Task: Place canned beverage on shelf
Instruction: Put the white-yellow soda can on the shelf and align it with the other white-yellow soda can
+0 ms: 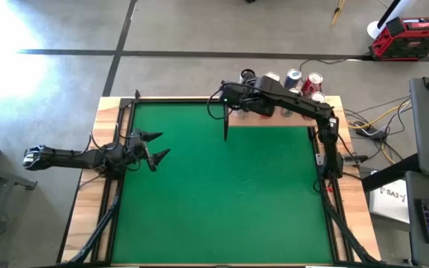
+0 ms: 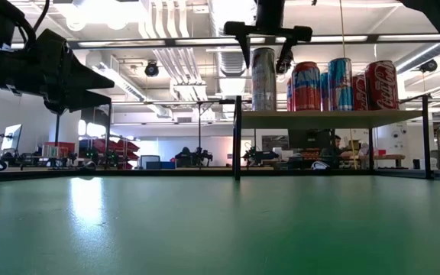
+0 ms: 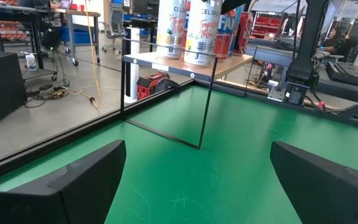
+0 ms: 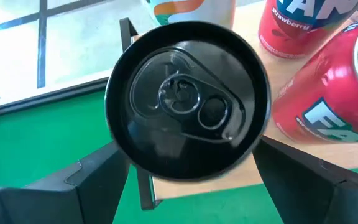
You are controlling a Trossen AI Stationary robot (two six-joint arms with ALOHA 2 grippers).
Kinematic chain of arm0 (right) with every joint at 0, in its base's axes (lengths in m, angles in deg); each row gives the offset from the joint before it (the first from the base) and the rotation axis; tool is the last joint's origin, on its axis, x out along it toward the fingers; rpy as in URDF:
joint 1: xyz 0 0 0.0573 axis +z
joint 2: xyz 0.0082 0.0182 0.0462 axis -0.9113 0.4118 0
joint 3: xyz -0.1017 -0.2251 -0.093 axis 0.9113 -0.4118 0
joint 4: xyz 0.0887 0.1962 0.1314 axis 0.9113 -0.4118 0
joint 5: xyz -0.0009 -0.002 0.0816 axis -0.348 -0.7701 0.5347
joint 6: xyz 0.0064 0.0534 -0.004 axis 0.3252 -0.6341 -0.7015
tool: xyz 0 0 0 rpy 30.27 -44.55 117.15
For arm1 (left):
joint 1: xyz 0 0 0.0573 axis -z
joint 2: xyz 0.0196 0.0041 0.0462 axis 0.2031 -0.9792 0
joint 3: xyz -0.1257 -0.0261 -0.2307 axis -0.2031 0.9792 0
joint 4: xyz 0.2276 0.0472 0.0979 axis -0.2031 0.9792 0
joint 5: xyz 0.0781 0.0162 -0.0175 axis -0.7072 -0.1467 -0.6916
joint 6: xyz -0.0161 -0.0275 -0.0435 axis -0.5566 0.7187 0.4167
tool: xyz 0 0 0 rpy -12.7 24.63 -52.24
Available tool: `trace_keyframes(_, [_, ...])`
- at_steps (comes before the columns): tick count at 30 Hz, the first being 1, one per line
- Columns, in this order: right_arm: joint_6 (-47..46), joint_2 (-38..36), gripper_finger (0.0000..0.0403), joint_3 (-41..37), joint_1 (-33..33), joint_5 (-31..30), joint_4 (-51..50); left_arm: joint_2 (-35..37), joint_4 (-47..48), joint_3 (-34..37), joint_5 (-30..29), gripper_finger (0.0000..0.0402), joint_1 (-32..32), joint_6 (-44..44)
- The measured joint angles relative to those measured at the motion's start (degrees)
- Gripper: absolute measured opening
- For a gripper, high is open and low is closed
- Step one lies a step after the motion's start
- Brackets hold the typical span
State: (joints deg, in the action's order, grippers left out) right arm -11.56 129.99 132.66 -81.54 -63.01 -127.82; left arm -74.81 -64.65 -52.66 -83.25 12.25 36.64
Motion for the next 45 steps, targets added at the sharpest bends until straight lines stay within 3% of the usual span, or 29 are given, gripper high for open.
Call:
trace_keyframes(8, [-1.79,1.89,0.0314,-0.02,-0.02,-2.39,-0.32,0.0,0.0,0.01,0.02,0.0384,0.0,0.0])
trace_keyframes(16, [-2.28,1.89,0.0226,-0.04,-0.02,-2.86,-0.73,0.0,0.0,0.01,0.01,0.0384,0.0,0.0])
trace_keyframes(29, [6.28,1.57,0.0245,-0.02,0.13,-1.08,-0.68,0.0,0.0,0.01,0.01,0.0384,0.0,0.0])
trace_keyframes(45, [14.04,-0.06,0.0233,-0.04,0.35,1.92,-2.46,0.0,-0.02,0.0,0.02,0.0384,0.0,0.0])
